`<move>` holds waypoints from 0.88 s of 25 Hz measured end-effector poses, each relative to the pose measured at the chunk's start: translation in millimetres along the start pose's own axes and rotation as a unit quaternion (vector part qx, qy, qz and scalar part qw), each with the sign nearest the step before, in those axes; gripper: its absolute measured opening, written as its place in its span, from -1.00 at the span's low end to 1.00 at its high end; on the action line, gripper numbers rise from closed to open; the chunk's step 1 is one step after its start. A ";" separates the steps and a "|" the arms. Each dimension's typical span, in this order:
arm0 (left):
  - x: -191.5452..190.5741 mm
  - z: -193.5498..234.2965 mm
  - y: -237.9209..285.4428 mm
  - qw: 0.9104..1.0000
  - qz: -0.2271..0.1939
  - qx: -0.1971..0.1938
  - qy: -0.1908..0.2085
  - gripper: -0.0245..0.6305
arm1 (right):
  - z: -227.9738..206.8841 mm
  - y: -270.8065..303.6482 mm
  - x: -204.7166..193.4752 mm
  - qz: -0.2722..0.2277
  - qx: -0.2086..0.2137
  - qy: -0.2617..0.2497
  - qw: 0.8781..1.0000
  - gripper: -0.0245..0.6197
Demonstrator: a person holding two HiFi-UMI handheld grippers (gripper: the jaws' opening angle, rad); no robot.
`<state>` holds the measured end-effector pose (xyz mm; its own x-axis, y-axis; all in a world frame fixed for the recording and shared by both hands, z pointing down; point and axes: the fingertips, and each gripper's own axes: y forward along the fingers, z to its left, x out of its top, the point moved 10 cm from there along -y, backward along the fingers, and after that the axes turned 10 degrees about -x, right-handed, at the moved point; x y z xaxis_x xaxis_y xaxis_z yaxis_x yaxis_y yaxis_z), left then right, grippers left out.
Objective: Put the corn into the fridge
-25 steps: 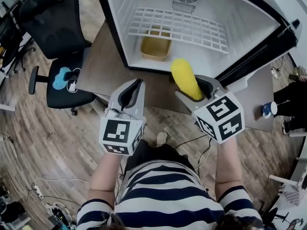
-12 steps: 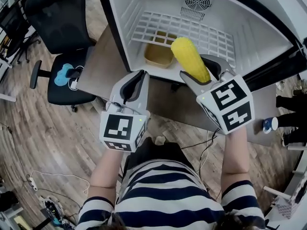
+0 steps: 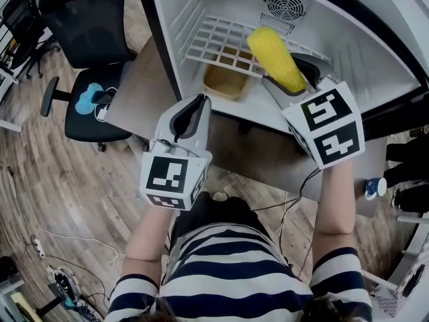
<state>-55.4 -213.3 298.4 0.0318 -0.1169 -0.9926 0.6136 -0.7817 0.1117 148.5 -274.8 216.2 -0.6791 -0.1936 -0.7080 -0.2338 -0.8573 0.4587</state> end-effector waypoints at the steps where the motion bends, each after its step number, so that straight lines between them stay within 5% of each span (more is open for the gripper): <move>1: -0.6 0.2 1.1 1.000 0.000 0.001 0.000 -0.93 | -1.8 3.4 0.2 -0.001 -0.003 -0.003 1.000 -0.17; 9: -5.7 2.9 5.6 1.000 0.001 0.013 -0.005 -0.93 | -13.0 30.3 -2.1 0.022 -0.026 -0.025 0.999 -0.16; 22: -11.4 10.1 8.1 1.000 0.001 0.026 -0.017 -0.93 | -17.7 62.0 -13.1 0.041 0.014 0.002 0.999 -0.16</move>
<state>-58.7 -224.5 311.2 0.0053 -0.1377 -0.9905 0.5715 -0.8124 0.1160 155.3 -333.8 244.4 -0.6935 -0.2643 -0.6702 -0.1971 -0.8252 0.5294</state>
